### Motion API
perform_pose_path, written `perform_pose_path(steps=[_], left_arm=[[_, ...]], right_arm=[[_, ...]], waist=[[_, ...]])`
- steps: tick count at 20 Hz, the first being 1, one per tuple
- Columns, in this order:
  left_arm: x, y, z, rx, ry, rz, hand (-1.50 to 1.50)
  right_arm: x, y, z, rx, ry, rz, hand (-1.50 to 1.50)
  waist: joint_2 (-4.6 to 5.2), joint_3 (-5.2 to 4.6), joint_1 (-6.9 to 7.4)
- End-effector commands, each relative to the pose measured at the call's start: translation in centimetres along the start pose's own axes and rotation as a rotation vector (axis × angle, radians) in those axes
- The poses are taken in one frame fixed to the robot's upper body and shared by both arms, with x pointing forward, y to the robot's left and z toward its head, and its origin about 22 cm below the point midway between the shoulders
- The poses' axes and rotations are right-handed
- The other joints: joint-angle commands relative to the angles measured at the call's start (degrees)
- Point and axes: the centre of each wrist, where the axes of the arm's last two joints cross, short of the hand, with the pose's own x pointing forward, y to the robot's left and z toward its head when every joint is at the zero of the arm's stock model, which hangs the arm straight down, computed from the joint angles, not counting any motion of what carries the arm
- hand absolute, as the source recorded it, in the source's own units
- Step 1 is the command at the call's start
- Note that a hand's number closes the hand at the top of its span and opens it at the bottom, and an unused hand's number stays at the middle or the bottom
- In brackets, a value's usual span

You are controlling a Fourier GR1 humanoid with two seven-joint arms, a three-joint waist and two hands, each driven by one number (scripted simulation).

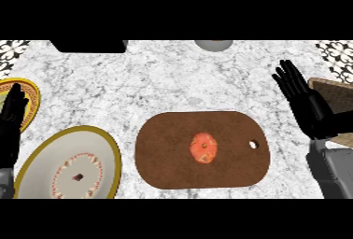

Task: Pick the squash from the cutting board and place it in the basket

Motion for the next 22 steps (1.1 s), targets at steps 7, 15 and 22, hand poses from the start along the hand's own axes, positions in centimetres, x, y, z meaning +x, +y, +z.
perform_pose_path(steps=[7, 15, 22], left_arm=[[0.6, -5.2, -0.3, -0.262, 0.116, 0.162, 0.00], [0.7, -4.0, -0.6, -0.301, 0.210, 0.222, 0.00], [0.6, -3.2, -2.2, -0.275, 0.219, 0.202, 0.00]], right_arm=[[10.7, 7.2, -7.9, 0.689, -0.483, 0.117, 1.50], [4.5, 21.8, -1.0, 0.727, -0.657, 0.156, -1.50], [13.1, 22.3, -1.0, 0.763, -0.366, 0.440, -1.50]], waist=[[1.41, 0.41, 3.60], [0.65, 0.78, 0.37], [0.32, 0.63, -0.94]])
